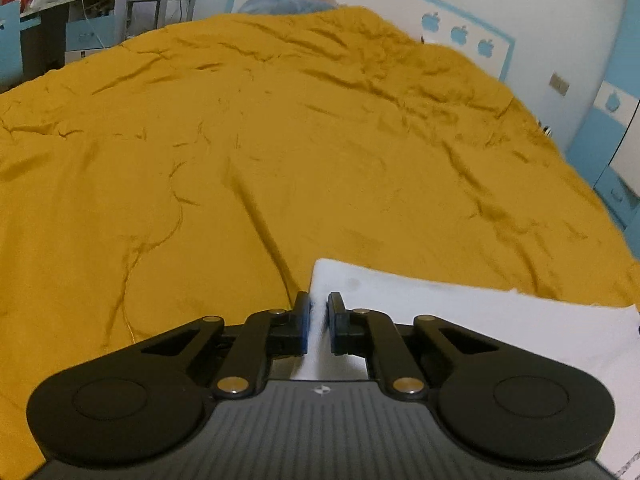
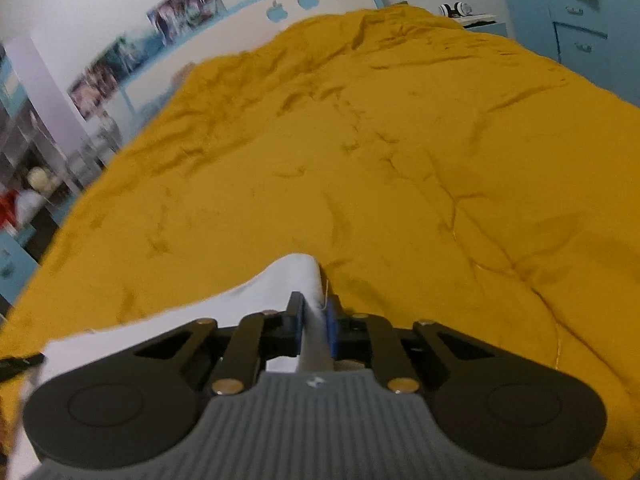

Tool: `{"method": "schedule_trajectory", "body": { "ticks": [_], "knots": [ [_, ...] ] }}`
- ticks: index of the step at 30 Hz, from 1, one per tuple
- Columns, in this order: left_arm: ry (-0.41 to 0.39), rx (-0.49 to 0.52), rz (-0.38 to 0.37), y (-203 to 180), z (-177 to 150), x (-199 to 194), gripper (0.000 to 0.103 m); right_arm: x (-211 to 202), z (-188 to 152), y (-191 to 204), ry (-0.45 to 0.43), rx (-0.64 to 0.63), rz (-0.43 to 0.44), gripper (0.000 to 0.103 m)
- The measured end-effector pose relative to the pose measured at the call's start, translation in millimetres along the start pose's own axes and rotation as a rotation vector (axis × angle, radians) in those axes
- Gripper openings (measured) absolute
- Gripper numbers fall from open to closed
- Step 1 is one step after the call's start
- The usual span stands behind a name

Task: Fold small clothes
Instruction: 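Fold the lifted side over the shirt body with both grippers, lower it, then open both grippers and release the folded shirt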

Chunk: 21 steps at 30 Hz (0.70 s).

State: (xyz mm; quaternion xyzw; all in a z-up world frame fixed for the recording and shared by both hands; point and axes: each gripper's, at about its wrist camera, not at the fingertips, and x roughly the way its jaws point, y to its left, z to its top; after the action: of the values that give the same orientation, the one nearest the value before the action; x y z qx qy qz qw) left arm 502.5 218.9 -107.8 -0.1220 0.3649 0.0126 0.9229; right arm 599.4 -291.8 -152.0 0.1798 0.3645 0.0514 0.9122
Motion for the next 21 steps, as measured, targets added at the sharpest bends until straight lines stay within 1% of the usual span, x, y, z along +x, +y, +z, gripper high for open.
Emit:
{"method": "schedule_trajectory", "body": {
  "ticks": [1,3,4,5,6,7,8,10,12,15,17,18,19,20,21],
  "knots": [
    [0.009,0.005,0.007,-1.7,0.8,1.6,0.016,2.8,-0.9,1.4,0.007,-0.011,-0.013,0.006],
    [0.022,0.013,0.032,-5.9,4.7,-1.6,0.022,5.3,-1.2,5.7,0.034,-0.027,-0.028,0.012],
    [0.025,0.025,0.043,-9.3,6.0,-7.0,0.022,1.4,0.2,5.7,0.040,-0.030,-0.030,0.015],
    [0.028,0.047,0.052,-12.4,7.2,-15.1,0.022,-4.5,3.2,6.2,0.038,-0.036,-0.031,0.022],
    [0.031,0.073,0.056,-15.5,7.5,-24.8,0.023,-13.8,4.9,7.1,0.031,-0.049,-0.037,0.022],
    [0.030,0.088,0.054,-18.9,7.3,-32.4,0.029,-23.7,6.4,8.9,0.033,-0.067,-0.045,0.022],
    [0.028,0.096,0.046,-21.0,7.0,-44.2,0.030,-35.3,7.7,9.3,0.035,-0.082,-0.049,0.022],
    [0.037,0.090,0.019,-24.4,4.8,-64.8,0.031,-60.3,6.8,12.5,0.050,-0.097,-0.036,0.022],
    [0.048,0.063,-0.011,-25.4,-2.2,-89.6,0.031,-85.4,1.7,15.4,0.085,-0.127,-0.016,0.024],
    [0.048,0.057,-0.046,-28.8,-19.2,-123.4,0.032,-128.5,-18.2,17.4,0.107,-0.164,-0.023,0.026],
    [0.045,0.067,-0.051,-28.9,-32.4,-141.0,0.035,-154.0,-37.4,12.6,0.122,-0.154,-0.033,0.027],
    [0.045,0.065,-0.045,-26.9,-41.3,-149.4,0.038,-165.3,-47.4,9.7,0.128,-0.151,-0.032,0.032],
    [0.044,0.059,-0.035,-25.3,-46.4,-154.7,0.040,-176.4,-59.3,5.9,0.137,-0.146,-0.033,0.034],
    [0.037,0.037,-0.017,-20.7,-56.3,-162.2,0.041,-186.7,-71.6,1.1,0.142,-0.132,-0.043,0.037],
    [0.029,0.013,-0.006,-17.5,-62.0,-167.4,0.042,-195.2,-82.6,-4.3,0.144,-0.110,-0.056,0.037]
  ]
}}
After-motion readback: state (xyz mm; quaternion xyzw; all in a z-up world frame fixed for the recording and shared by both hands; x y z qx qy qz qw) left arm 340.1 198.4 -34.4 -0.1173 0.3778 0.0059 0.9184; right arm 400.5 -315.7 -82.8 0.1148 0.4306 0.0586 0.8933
